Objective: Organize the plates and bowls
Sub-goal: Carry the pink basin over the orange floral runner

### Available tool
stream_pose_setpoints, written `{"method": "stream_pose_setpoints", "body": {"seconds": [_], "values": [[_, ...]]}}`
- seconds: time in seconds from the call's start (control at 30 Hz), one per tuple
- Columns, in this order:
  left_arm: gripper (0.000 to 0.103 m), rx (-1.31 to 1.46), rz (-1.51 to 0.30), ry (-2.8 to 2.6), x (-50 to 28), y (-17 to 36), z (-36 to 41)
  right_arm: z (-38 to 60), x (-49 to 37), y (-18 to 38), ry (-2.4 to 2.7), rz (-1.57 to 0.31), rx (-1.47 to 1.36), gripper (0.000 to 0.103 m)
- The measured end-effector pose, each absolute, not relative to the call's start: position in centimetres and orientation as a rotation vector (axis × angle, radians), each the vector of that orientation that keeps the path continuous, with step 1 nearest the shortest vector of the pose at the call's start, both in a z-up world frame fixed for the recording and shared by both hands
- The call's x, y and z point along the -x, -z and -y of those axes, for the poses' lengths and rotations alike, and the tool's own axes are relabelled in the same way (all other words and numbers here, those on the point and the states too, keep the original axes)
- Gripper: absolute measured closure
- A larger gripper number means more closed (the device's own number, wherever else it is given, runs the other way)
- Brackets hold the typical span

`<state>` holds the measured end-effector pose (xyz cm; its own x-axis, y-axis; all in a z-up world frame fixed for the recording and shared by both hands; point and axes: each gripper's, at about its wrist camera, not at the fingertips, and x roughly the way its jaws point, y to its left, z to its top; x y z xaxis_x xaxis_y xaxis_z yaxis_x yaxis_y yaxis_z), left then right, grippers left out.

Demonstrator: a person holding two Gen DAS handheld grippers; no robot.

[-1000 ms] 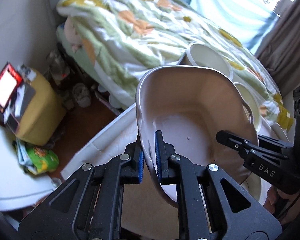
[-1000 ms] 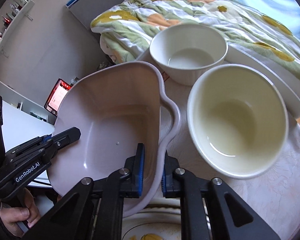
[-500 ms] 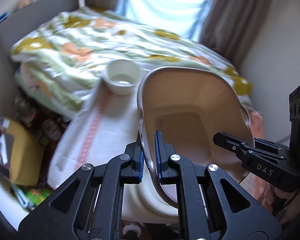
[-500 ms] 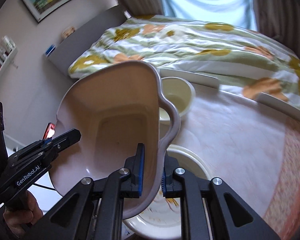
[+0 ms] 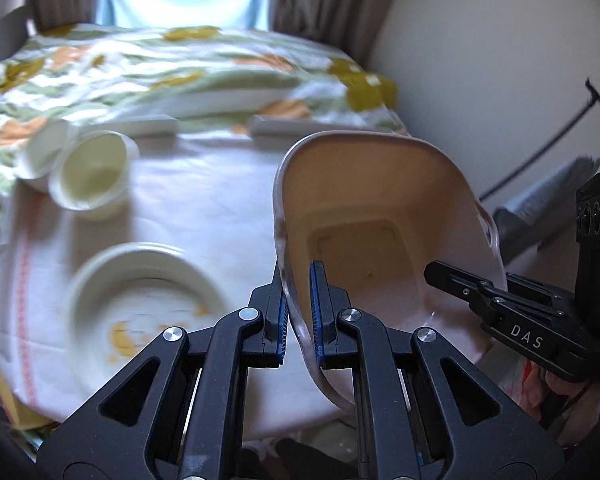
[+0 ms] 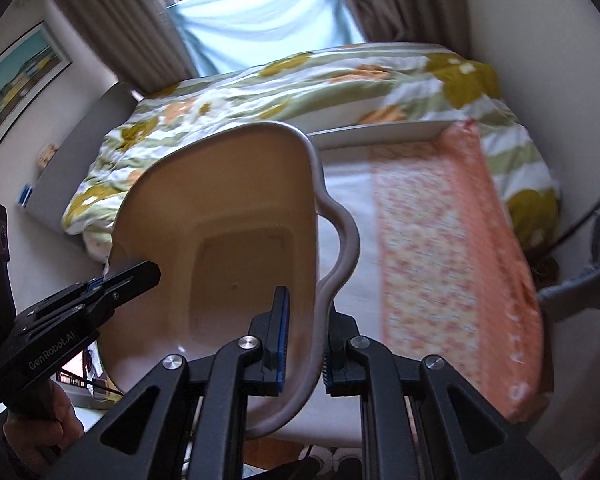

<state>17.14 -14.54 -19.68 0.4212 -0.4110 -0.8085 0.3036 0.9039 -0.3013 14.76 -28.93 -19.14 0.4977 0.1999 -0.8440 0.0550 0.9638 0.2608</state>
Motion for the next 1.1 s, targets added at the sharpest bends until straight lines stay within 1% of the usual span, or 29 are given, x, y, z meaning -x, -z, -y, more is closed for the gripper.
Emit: {"method": "stream_pose_setpoints", "body": {"seconds": [0.2, 0.33, 0.43, 0.73, 1.0, 1.1], "values": [[0.095, 0.069, -1.117, 0.475, -18.0, 24.9, 20.6, 33.8, -15.3, 23.3, -0.037, -1.106, -0.267, 0.09], [0.095, 0.074, -1.154, 0.465, -18.1, 28.0, 22.7, 36.2, -15.4, 26.4, -0.04, -1.13, -0.284, 0.09], [0.095, 0.064, -1.166, 0.459, -17.8, 29.4, 23.6, 37.1, -15.2, 27.7, -0.045, -1.138, -0.285, 0.09], [0.095, 0.034, -1.181, 0.43, -17.7, 30.8, 24.3, 38.8, -14.0, 29.2, -0.052, -1.144, -0.289, 0.09], [0.095, 0.015, -1.173, 0.413, -17.6, 30.7, 24.8, 39.2, -13.9, 29.7, -0.047, -1.156, -0.301, 0.09], [0.091, 0.012, -1.183, 0.402, -17.7, 30.8, 24.8, 39.6, -13.9, 29.8, -0.036, -1.164, -0.308, 0.09]]}}
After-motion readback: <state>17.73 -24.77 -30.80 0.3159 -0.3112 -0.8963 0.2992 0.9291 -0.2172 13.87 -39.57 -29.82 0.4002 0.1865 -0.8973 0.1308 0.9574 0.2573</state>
